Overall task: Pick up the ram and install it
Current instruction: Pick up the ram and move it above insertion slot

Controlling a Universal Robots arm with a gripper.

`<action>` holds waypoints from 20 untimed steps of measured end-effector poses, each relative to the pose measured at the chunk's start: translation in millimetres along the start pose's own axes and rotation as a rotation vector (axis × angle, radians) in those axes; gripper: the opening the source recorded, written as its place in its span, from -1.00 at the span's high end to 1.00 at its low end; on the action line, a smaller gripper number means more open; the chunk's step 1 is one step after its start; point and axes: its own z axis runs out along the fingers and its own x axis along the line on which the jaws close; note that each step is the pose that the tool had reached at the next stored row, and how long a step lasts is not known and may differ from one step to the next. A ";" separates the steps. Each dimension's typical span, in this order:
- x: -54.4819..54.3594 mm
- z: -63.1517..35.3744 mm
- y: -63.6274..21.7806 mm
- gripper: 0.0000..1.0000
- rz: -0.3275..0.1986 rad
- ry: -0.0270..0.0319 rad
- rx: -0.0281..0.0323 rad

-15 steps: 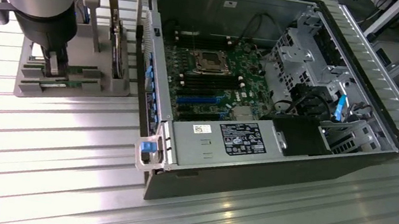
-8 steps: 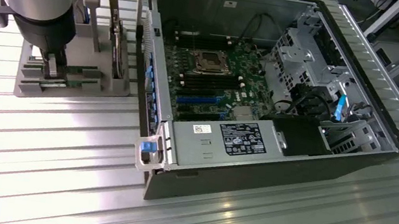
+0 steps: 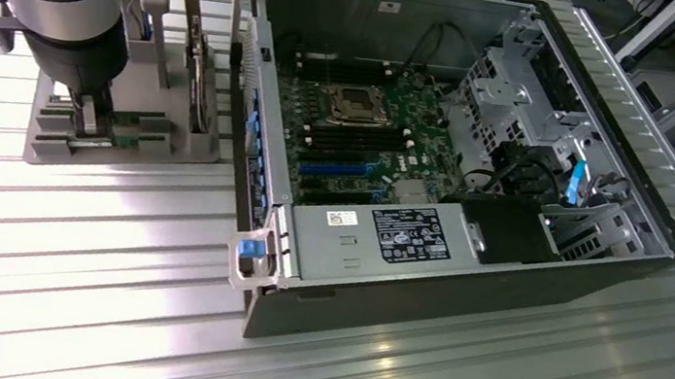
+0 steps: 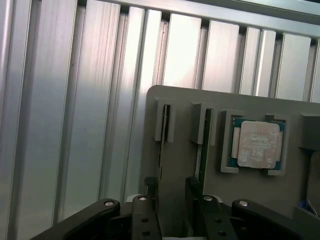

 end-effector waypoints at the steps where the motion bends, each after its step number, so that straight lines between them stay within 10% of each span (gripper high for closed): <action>1: 0.3 2.1 -0.3 0.28 0.000 -0.0013 0.0025; 13: 6.4 7.7 1.7 0.28 0.000 0.0008 0.0000; 19: 6.9 10.0 -0.7 0.28 0.000 0.0136 -0.0014; 20: 6.9 9.4 -0.6 0.28 0.001 0.0247 -0.0031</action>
